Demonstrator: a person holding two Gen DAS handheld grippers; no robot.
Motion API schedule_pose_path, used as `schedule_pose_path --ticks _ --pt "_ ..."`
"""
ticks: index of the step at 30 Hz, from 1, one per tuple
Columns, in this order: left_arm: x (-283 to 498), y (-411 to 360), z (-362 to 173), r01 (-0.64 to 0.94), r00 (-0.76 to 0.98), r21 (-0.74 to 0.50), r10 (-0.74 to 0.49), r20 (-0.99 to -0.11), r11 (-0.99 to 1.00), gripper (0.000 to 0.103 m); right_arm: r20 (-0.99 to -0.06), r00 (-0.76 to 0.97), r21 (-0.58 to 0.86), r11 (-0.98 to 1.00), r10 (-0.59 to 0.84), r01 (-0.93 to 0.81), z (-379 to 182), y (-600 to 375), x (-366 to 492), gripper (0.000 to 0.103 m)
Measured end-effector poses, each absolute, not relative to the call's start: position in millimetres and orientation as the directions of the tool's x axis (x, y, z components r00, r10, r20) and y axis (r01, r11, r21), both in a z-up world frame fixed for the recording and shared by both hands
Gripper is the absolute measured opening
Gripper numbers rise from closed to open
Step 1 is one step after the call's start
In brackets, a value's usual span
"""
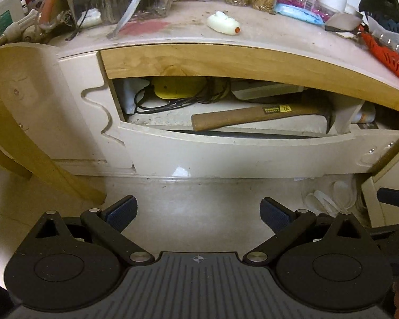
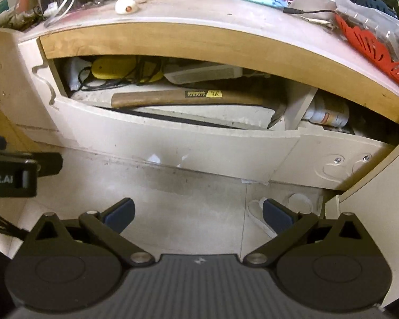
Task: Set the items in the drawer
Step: 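Move both grippers toward the front of the closed white drawer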
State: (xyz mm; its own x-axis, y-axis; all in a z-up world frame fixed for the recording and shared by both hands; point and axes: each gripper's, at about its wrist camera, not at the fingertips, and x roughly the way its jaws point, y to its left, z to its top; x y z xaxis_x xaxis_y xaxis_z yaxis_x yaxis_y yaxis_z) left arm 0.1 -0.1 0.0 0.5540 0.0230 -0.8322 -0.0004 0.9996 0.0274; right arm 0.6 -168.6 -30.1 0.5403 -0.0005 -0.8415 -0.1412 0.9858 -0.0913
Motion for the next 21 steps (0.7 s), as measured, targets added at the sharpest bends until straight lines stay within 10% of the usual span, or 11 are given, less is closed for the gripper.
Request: schedule_pose_path --ticks 21 --pt "-1.0 4.6 -0.8 -0.022 0.563 -0.025 -0.008 -0.827 0.999 0.101 -0.819 0.574 -0.094 0.988 -0.007 -0.122 -31.3 -170.7 7.7 0.103"
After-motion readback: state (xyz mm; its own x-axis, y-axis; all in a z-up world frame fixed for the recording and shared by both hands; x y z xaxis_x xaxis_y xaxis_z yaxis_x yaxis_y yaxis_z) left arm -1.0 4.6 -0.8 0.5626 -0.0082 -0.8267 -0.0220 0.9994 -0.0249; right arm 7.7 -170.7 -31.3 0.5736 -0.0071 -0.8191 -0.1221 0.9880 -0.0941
